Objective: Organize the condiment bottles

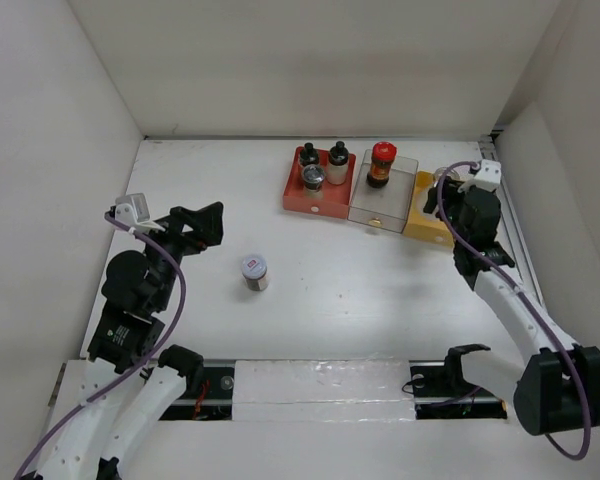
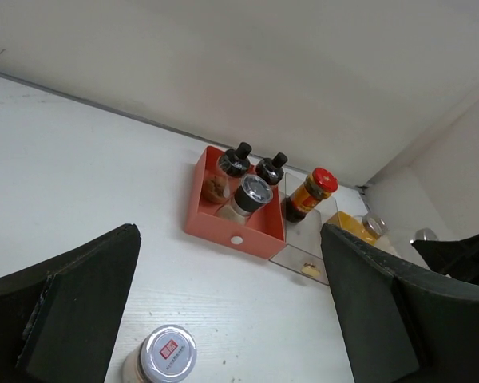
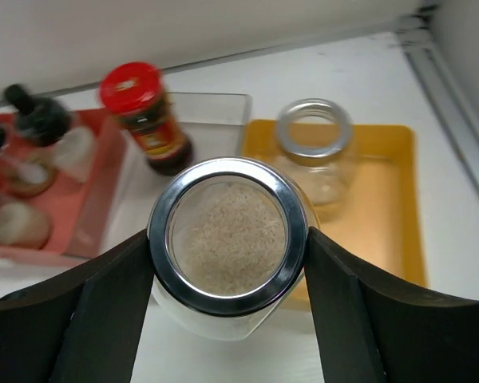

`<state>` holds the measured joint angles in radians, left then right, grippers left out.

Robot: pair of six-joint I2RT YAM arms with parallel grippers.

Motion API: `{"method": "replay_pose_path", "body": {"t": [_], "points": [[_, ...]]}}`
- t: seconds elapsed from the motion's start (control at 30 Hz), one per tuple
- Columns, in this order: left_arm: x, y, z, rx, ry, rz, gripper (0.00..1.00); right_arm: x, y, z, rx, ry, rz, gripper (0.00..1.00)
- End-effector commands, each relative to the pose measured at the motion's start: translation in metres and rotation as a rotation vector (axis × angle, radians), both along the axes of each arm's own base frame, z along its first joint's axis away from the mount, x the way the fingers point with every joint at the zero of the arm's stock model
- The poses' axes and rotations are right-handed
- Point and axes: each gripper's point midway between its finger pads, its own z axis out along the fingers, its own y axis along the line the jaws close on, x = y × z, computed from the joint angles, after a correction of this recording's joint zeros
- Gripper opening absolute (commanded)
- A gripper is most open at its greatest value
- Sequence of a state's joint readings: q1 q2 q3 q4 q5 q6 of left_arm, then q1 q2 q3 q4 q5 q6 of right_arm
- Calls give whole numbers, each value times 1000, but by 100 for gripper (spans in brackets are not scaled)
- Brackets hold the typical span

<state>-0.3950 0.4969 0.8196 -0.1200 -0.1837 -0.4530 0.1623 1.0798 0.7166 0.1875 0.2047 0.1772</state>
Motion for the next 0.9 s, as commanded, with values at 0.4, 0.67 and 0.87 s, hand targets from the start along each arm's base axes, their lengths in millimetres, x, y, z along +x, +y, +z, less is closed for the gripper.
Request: {"method": "replay_pose_path", "body": {"t": [0.4,0.67,0.87], "points": [[2,-7,13,-3,-46,-33,92,25,-83,-6,79,-17,-270,61],[2,-7,13,-3,-46,-33,92,49,-85,-34,71,42,-281,65],[4,-7,11,0,-37,-33,92,57,-87,-57,61,110,-294,69]]}}
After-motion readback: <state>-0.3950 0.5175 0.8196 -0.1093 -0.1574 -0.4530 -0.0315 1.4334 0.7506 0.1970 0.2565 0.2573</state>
